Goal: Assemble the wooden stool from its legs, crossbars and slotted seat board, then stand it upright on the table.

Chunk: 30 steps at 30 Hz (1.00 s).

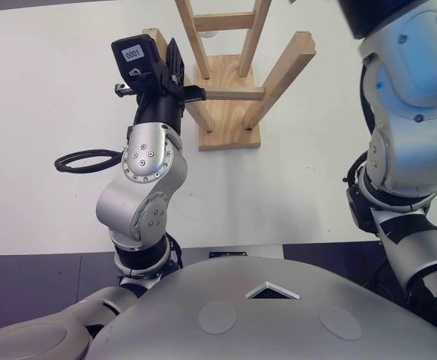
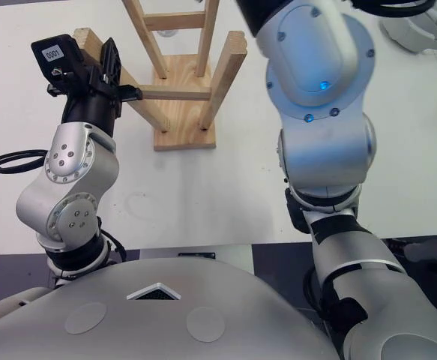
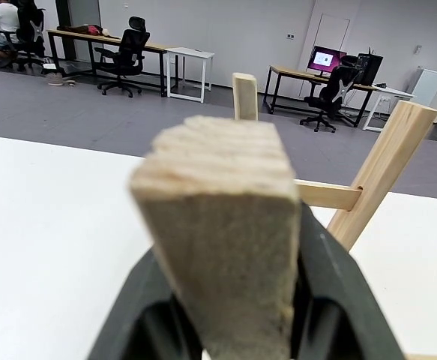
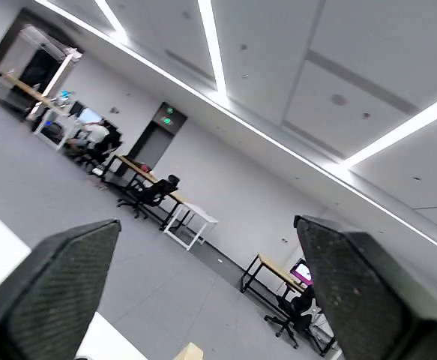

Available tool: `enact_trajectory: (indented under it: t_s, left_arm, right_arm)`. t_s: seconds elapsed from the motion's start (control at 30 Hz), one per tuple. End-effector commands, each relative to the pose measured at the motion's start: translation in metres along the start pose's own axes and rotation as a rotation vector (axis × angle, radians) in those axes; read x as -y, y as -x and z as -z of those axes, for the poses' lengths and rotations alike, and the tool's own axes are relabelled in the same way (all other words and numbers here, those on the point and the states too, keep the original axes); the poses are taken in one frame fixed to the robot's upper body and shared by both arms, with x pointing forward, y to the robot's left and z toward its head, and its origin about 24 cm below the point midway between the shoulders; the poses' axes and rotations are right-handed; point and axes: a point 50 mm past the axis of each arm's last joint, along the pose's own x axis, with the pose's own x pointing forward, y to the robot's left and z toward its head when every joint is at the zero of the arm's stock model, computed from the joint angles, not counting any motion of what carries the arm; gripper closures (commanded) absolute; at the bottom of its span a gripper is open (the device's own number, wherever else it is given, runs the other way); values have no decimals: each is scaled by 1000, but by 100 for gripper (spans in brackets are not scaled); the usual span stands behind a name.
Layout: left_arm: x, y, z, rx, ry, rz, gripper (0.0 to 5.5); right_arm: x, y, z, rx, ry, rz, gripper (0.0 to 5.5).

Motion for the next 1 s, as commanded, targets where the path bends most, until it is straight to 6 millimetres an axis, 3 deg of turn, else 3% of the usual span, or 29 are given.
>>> enact_trajectory:
  t_s: [0.03,0.23,0.53,0.73,1.0]
  left_arm:
    - [-7,-3,19,-107,-41,-108,446]
    - [-4,-4,20,-103,-35,-107,446]
    - [3,-2,20,-86,-40,-109,446]
    - [5,-1,18,-58,-83,-95,445]
    - [3,-1,21,-76,-54,-113,445]
  right_arm:
    - [-28,-5,10,-40,248,-222,117]
    - [-59,-6,32,-111,395,-387,117]
    - [-97,14,64,-261,383,-658,117]
    - [-97,16,67,-298,332,-661,117]
    - [-73,7,42,-134,325,-504,117]
